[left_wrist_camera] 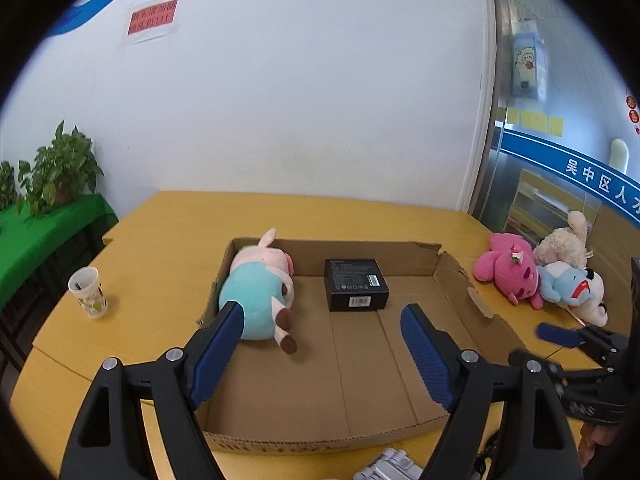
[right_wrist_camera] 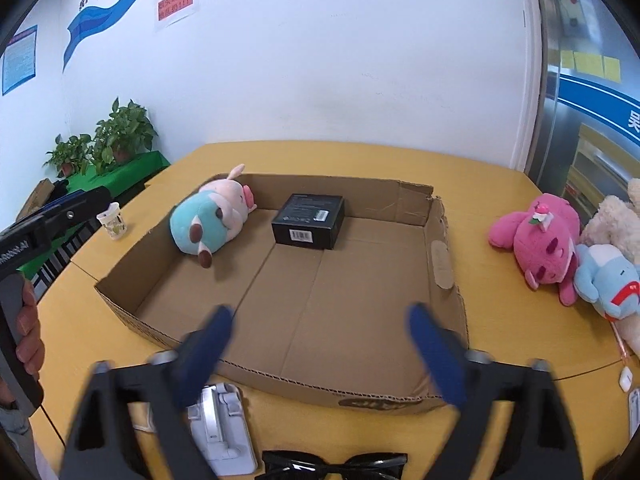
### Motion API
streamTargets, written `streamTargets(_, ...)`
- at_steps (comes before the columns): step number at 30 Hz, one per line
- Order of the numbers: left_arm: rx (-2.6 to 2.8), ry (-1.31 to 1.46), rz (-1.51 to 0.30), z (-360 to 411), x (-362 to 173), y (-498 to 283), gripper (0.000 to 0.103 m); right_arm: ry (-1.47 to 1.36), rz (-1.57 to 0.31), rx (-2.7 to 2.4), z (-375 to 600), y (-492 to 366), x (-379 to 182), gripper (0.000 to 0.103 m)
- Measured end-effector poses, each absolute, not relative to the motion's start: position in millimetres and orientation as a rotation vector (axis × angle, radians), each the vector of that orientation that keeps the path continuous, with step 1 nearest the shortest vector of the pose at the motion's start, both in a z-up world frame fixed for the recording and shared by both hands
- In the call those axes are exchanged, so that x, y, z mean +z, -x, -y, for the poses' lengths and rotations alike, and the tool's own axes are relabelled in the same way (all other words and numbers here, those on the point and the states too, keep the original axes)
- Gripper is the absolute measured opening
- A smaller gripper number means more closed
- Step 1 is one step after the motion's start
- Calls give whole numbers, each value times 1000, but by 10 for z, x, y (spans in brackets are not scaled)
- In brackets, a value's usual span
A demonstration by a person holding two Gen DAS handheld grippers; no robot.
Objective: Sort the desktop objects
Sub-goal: 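Withdraw the right gripper and move it toward the black sunglasses, then grasp the black sunglasses by the frame with the right gripper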
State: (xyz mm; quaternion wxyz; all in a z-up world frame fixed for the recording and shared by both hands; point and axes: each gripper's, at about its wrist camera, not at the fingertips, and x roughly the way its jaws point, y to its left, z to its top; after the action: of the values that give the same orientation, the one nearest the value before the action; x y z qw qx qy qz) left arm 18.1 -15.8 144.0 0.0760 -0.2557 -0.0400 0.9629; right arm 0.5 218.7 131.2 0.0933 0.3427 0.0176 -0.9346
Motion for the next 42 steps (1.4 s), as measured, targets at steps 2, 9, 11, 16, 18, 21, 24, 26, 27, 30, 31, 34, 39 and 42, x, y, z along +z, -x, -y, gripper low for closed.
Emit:
streamTargets(2,2889,793,107,133,1415,-215,81,-1062,-25,-2761,-2231,-2,1266,12)
streamTargets(9,2758,928,122,69,1292,-237,2,-1026,68,-2699,-2283,-141,1276,94)
streamTargets(11,2674,964,182,69,1202,-245,3,-959,49,-2727,-2305,-248,1323,101)
streamTargets(16,2760,995,142,90,1051,-445,77,-959,-10,-2682,-2425,-441,1239,101)
streamTargets(18,2799,956,112,126,994,-564,79,-982,-9,-2640,-2460,-520,1137,101)
streamTargets(21,2781,984,102,141,862,-688,79,-1021,-25,-2541,-2409,-631,937,101)
streamTargets(24,2715,1042,110,123,708,-764,79,-1066,-43,-2449,-2289,-706,727,101)
streamTargets(26,2690,1085,110,99,641,-807,79,-1101,-60,-2405,-2239,-721,596,101)
streamTargets(27,2676,1096,116,102,615,-820,79,-1114,-73,-2398,-2239,-725,546,100)
streamTargets(30,2641,1093,156,93,540,-868,79,-1145,-99,-2416,-2335,-711,430,97)
streamTargets(31,2633,1094,168,76,512,-875,79,-1158,-144,-2444,-2377,-672,401,96)
streamTargets(34,2597,1124,191,0,425,-844,79,-1153,-265,-2443,-2450,-530,378,94)
streamTargets(39,2540,1133,193,-164,379,-862,79,-1227,-206,-2359,-2587,-266,224,75)
streamTargets(42,2537,1135,154,-238,356,-879,79,-1299,-128,-2303,-2647,-328,49,63)
